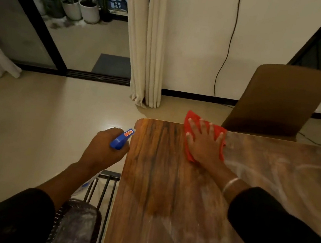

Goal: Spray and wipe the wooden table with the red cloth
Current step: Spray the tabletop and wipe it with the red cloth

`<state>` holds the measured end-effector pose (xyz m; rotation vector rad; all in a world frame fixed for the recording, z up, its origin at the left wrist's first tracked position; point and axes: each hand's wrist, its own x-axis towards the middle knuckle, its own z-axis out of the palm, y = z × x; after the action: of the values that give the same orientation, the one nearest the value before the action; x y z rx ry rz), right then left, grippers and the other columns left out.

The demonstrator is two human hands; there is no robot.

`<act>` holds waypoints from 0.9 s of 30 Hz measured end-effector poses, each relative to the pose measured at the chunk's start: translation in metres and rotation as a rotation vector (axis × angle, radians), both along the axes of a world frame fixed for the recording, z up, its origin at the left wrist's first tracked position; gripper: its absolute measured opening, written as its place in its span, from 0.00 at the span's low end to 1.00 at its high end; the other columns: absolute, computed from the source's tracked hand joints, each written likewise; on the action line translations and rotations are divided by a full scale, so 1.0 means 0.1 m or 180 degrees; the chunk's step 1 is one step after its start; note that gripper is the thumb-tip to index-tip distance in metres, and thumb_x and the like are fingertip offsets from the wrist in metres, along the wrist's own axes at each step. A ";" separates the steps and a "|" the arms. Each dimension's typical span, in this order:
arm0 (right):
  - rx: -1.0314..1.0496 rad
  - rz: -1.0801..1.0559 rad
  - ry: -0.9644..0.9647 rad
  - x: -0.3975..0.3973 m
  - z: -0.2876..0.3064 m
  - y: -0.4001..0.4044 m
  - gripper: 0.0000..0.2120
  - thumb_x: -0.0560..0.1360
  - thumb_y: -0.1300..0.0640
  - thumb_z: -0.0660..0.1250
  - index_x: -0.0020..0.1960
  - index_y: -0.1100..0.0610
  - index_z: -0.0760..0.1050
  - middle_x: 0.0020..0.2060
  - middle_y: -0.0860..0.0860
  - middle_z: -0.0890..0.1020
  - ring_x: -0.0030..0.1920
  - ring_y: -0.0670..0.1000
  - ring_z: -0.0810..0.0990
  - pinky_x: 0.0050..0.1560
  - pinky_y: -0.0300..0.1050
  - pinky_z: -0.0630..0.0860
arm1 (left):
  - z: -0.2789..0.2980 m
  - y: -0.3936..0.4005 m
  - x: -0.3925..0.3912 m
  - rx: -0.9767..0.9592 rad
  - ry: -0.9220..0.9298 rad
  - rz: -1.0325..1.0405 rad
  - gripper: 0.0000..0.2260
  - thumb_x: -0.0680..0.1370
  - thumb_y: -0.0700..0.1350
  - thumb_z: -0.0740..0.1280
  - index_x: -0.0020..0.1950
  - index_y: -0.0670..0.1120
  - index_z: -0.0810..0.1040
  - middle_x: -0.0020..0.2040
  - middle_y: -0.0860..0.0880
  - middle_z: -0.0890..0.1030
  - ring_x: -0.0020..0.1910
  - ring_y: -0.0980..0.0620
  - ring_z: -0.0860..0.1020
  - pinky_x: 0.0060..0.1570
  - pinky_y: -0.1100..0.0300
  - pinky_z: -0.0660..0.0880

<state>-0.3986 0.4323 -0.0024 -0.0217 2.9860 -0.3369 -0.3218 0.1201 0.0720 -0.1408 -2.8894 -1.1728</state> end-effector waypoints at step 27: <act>-0.0232 0.1044 0.0510 1.40 -0.24 -0.30 0.25 0.86 0.40 0.52 0.83 0.39 0.59 0.84 0.49 0.63 0.84 0.62 0.58 0.81 0.74 0.51 | 0.27 0.42 0.17 -0.0151 0.0014 -0.0342 0.05 0.75 0.43 0.71 0.43 0.48 0.76 0.34 0.49 0.79 0.33 0.50 0.79 0.38 0.56 0.75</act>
<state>-0.2582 0.4021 -0.0263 -0.5637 3.0495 -0.4196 -0.3046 0.1618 0.0987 -0.3028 -2.9404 -1.1173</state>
